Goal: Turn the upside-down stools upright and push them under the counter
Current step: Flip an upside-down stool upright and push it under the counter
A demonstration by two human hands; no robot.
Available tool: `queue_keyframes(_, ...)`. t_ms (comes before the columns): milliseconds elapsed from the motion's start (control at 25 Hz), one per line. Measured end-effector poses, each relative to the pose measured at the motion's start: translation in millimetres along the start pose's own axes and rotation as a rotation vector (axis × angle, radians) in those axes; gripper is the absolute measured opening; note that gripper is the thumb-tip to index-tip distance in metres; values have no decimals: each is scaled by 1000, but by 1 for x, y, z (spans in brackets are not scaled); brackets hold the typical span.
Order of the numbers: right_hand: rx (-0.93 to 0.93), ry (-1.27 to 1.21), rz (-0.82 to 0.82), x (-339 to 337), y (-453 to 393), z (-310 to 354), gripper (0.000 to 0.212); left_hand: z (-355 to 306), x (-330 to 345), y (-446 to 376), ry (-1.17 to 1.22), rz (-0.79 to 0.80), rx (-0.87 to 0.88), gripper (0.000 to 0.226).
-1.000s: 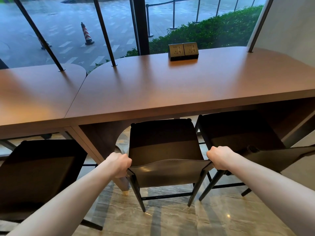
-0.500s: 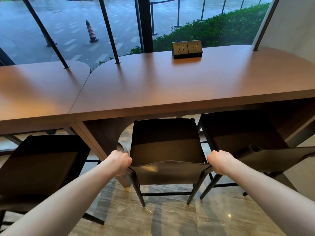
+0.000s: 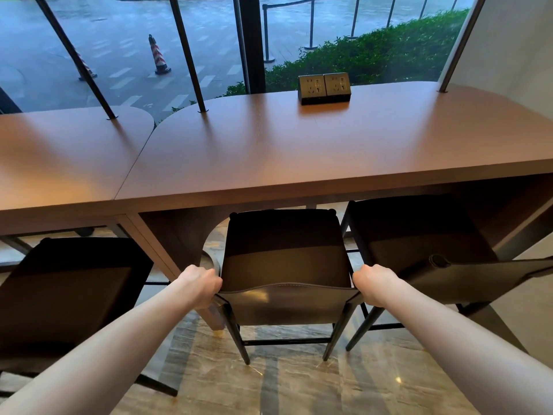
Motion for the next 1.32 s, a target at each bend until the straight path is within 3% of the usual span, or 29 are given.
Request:
queue_keyframes(720, 3, 66, 13, -7, -4, -8, 34, -2, 3, -4, 66, 89, -52, 31)
queue_keyframes(960, 36, 152, 11, -10, 1, -8, 33, -1, 1, -1, 81, 7, -51, 25)
queue_keyframes(1160, -16, 114, 1, -26, -1, 12, 34, 4, 4, -2, 244, -11, -42, 28)
queue_keyframes(1320, -161, -89, -48, -57, 0, 50, 42, 6, -6, 6, 531, -35, -20, 37)
Point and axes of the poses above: each hand's wrist, its own y-axis away from the middle knuckle, its own x-axis out of the palm, z = x × y, the point moved 9 cm from there along -y, towards the middle knuckle, and after that the axes turned 2 degrees about -x, right-handed, at the moved point
